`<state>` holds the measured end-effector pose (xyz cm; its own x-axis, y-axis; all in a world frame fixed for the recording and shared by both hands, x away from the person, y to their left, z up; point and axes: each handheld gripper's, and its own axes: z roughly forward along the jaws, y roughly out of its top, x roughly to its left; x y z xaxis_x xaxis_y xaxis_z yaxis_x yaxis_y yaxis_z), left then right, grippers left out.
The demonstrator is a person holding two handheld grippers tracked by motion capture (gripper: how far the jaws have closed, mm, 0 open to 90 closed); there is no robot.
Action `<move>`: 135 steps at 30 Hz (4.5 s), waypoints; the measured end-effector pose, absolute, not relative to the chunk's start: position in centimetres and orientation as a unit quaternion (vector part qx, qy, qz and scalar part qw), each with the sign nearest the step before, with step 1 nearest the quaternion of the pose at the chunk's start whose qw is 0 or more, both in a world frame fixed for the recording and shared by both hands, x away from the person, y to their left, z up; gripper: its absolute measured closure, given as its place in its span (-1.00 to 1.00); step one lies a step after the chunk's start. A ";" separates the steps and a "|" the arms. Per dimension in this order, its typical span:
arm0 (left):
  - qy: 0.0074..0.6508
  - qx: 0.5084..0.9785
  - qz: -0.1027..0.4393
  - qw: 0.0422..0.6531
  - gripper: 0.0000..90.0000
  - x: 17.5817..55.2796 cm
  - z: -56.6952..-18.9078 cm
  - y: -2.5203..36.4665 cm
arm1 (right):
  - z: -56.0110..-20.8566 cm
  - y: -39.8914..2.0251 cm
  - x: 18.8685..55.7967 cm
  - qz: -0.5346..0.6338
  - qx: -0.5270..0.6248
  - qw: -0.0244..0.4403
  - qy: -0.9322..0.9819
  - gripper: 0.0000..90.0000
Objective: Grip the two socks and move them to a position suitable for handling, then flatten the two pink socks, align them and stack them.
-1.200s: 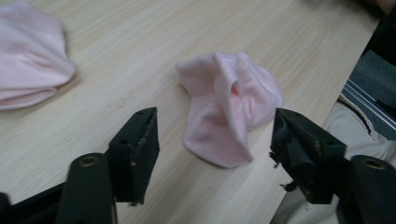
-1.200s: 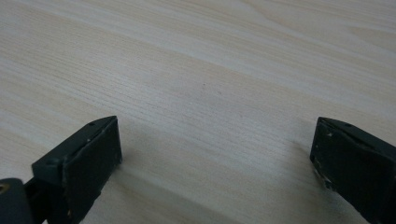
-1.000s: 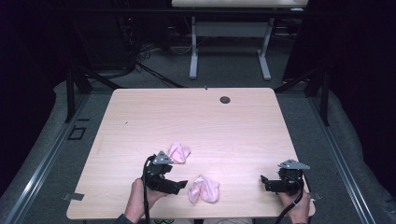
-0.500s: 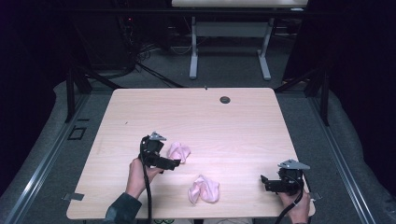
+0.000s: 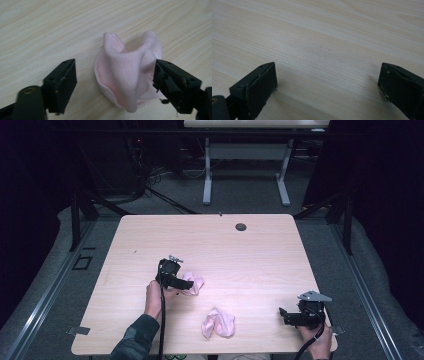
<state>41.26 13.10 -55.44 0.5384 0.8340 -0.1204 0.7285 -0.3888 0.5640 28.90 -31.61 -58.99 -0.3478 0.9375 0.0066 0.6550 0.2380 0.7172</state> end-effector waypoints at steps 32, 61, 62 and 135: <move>0.452 0.831 0.095 0.309 0.79 41.0 -55.3 12.9 | -59.0 -31.7 28.9 0.321 0.529 0.220 0.754 -0.94; 0.397 0.852 0.035 0.340 0.47 39.7 -56.0 5.0 | -59.0 -31.6 28.9 0.323 0.530 0.221 0.752 -0.93; 0.396 0.852 0.038 0.340 0.21 39.7 -56.0 5.1 | -59.0 -31.6 28.9 0.322 0.530 0.221 0.752 -0.93; 0.343 0.882 0.103 0.308 0.32 26.5 -56.8 7.4 | -56.2 -15.0 26.8 0.312 0.415 0.065 0.852 0.24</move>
<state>26.54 7.38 -56.83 0.7442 0.6672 -0.0298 0.5410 -0.5760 0.6129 26.80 -15.05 -56.20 -0.6471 0.7477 0.1492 0.6668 0.4602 0.5861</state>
